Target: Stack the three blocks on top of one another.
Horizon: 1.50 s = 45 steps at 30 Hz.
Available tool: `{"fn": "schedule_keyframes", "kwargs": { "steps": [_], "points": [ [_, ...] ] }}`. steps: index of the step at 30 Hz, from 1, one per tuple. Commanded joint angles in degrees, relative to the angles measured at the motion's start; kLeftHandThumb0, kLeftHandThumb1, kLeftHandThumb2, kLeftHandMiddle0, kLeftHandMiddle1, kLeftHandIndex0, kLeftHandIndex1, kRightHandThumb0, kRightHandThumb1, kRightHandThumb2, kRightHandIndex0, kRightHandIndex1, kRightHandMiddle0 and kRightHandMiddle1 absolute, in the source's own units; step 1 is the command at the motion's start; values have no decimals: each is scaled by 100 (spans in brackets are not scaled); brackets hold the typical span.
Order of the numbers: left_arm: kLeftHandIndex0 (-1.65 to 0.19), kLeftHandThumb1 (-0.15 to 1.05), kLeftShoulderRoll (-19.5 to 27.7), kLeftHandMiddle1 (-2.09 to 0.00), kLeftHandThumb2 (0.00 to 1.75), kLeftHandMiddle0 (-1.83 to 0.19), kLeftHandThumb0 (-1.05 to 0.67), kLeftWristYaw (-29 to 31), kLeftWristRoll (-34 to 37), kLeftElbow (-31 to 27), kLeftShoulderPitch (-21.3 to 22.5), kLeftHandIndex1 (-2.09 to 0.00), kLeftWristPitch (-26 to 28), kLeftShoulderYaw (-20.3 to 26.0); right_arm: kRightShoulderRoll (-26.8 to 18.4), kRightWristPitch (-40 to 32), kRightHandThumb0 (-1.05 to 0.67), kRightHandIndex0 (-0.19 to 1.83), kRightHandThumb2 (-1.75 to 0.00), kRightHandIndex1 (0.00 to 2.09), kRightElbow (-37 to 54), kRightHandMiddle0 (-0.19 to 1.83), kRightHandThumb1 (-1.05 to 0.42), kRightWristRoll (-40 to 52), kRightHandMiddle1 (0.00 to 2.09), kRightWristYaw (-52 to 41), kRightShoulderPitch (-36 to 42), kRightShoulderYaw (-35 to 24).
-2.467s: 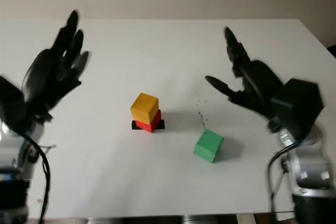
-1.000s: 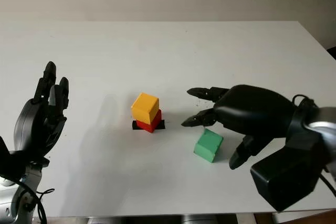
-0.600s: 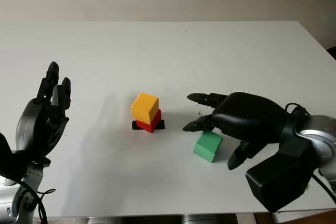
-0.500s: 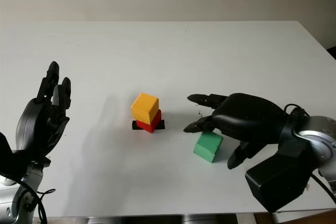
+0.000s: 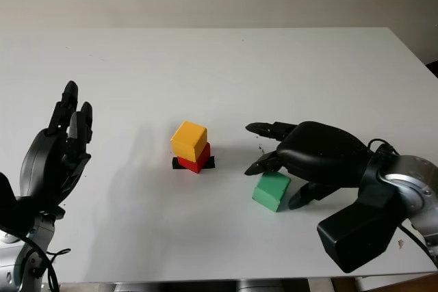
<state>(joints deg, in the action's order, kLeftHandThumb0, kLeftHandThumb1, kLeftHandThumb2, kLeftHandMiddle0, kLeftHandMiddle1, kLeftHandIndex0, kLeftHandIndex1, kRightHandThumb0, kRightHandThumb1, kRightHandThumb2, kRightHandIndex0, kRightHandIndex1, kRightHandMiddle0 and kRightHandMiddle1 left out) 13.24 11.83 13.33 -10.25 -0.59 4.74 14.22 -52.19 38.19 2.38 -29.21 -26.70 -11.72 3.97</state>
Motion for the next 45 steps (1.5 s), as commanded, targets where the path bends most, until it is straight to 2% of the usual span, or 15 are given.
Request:
{"fn": "schedule_keyframes", "kwargs": {
  "steps": [1, 7, 9, 13, 23, 31, 35, 38, 45],
  "points": [
    [19, 105, 43, -2, 64, 19, -68, -18, -46, -82, -47, 0, -41, 15, 50, 119, -40, 23, -7, 10, -106, 90, -82, -29, 21, 131, -114, 24],
    [19, 105, 46, -3, 62, 19, -67, -34, -94, -92, -43, 0, -50, 3, 37, 243, -40, 27, -6, 10, -252, 101, -85, -33, 31, 195, -222, 81],
    [19, 105, 32, -3, 62, 19, -67, -33, -84, -74, -37, 0, -52, 12, 53, 326, -39, 32, -5, 8, -333, 93, -84, -27, 54, 270, -256, 78],
    [19, 105, 33, -3, 60, 19, -67, -25, -98, -50, -17, 0, -56, -8, 91, 253, -37, 35, -5, 6, -423, 79, -84, 216, 83, 190, -288, 80],
    [19, 105, -2, -1, 57, 19, -68, -66, -91, -58, 21, 0, 31, -62, 146, -679, -36, 34, -6, 5, -332, 67, -87, 1154, 97, -592, -694, 10],
    [19, 105, -45, -2, 60, 19, -66, -125, -118, 23, 73, 0, -121, -84, 116, -964, -37, 38, -5, 7, -694, 73, -82, 1433, 92, -1161, -2027, 68],
    [19, 105, -51, -2, 58, 19, -68, -139, -128, 14, 65, 0, -121, -119, 166, -1321, -38, 42, -5, 6, -861, 91, -77, 1329, 66, -1687, -3049, 307],
    [19, 105, -55, -2, 59, 19, -67, -153, -126, -3, 64, 0, -103, -138, 317, -1310, -36, 43, -5, 6, -1194, 101, -75, 1310, 49, -1973, -3790, 522],
    [19, 105, -73, -1, 62, 19, -65, -166, -109, 4, 72, 0, -126, -159, 911, -861, -41, 44, -5, 6, -2093, 109, -75, 1182, 45, -2395, -5259, 1084]
  ]
}}
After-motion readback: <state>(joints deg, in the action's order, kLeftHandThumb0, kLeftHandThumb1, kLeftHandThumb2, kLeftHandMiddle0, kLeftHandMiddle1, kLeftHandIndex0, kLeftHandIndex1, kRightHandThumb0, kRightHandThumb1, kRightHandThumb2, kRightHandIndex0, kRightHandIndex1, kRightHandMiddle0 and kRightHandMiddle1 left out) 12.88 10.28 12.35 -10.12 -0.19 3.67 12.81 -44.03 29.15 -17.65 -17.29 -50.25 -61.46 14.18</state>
